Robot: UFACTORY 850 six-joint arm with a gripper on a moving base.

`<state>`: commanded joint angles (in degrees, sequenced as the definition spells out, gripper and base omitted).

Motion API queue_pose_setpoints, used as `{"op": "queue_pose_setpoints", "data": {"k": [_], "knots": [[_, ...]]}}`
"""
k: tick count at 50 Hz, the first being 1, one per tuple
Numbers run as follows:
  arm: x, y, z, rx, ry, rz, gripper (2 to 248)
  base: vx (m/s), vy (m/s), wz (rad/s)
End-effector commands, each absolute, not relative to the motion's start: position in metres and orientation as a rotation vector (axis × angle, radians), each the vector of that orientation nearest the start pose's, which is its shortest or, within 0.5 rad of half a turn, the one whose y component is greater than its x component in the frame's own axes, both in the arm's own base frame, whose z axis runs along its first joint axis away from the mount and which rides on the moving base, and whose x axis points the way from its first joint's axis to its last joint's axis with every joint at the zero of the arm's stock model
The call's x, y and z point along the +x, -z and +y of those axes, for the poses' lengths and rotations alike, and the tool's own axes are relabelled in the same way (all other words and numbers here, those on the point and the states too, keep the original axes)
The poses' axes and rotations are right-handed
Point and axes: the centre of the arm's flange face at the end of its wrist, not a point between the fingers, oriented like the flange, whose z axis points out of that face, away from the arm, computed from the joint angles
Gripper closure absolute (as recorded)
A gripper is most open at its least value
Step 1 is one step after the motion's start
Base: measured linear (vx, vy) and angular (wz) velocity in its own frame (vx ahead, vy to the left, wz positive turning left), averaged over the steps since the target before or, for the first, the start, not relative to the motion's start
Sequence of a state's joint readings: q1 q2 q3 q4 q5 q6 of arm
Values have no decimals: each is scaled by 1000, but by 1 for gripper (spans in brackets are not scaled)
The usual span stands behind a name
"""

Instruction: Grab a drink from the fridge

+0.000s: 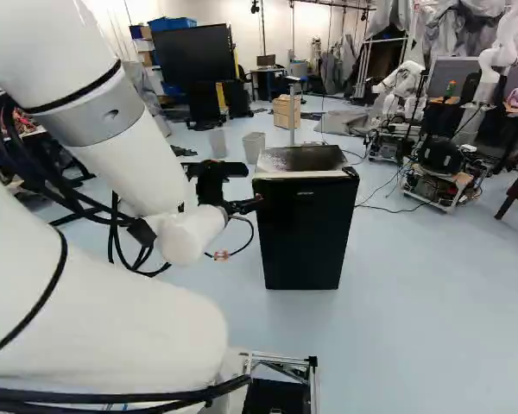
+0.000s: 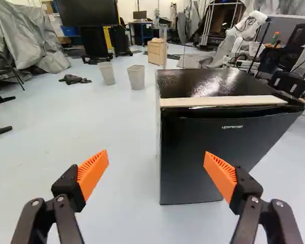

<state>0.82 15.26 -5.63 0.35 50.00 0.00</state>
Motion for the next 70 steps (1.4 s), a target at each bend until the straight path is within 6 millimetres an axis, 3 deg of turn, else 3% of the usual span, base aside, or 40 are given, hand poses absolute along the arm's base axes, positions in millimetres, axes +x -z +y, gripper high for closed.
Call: {"op": "queue_pose_setpoints", "data": {"k": [70], "knots": [[340, -378, 51, -2479, 1873, 300, 3, 0, 0, 0]]}}
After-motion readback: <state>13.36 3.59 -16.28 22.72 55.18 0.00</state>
